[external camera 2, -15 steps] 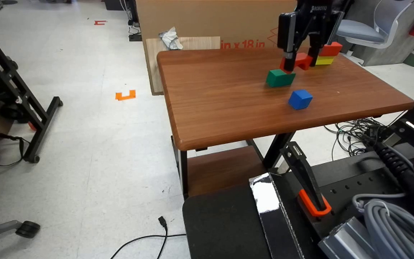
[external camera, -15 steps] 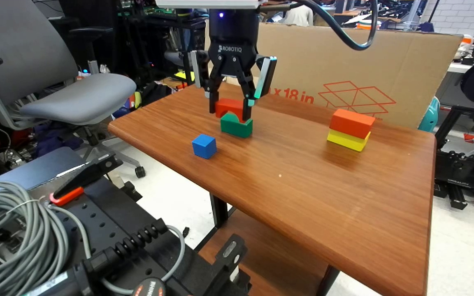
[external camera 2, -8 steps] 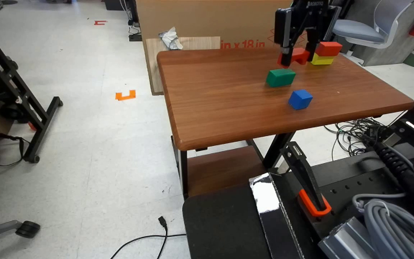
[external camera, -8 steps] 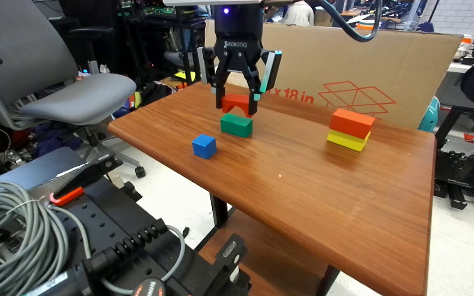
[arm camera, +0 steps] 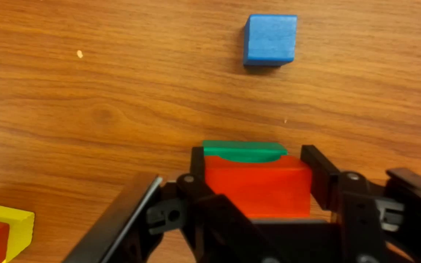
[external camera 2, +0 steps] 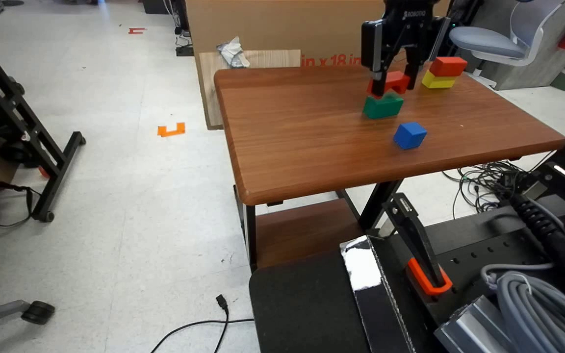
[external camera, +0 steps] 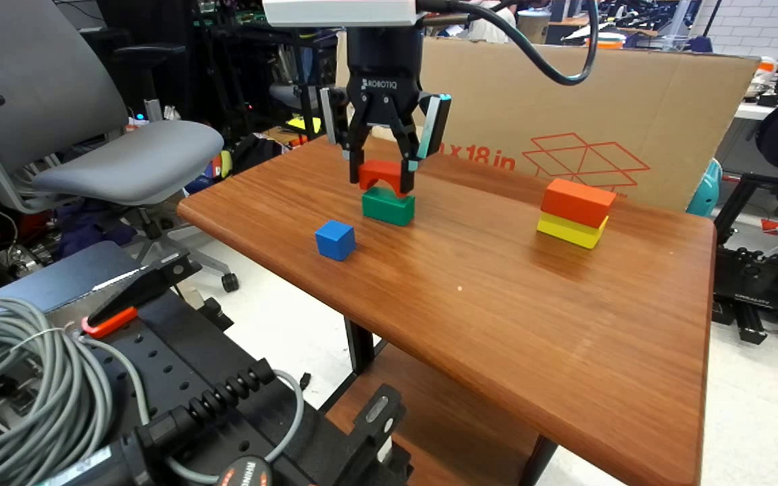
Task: Put the orange block on the green block
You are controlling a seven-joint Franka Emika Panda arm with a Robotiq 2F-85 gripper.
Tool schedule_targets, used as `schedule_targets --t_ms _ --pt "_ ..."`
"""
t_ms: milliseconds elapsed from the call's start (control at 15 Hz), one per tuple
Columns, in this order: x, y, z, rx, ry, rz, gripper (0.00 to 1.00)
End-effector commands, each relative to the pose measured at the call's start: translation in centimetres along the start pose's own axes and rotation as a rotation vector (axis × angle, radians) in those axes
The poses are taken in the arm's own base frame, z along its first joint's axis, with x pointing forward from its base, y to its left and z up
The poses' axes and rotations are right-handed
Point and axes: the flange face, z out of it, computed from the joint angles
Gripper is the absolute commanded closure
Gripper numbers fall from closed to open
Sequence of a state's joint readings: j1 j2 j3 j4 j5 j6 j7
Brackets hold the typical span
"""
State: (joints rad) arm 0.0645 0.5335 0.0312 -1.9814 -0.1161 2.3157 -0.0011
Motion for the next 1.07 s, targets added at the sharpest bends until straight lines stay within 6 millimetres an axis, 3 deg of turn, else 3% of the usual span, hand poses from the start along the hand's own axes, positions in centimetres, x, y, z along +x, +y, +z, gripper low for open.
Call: schedule_targets --t_ms 0,467,533,733,1000 --pt "1.0 0.1 0.4 -0.026 -0.004 0.013 0.59" --pt "1.1 0.7 0.6 -0.023 -0.017 0.023 0.59" --pt "1.1 0.6 0.9 -0.030 -0.022 0.019 0.09" --pt "0.9 0.3 0.7 -0.023 -0.029 0.017 0.00" --pt "-0.1 0.1 -0.8 -0.021 -0.005 0.014 0.00"
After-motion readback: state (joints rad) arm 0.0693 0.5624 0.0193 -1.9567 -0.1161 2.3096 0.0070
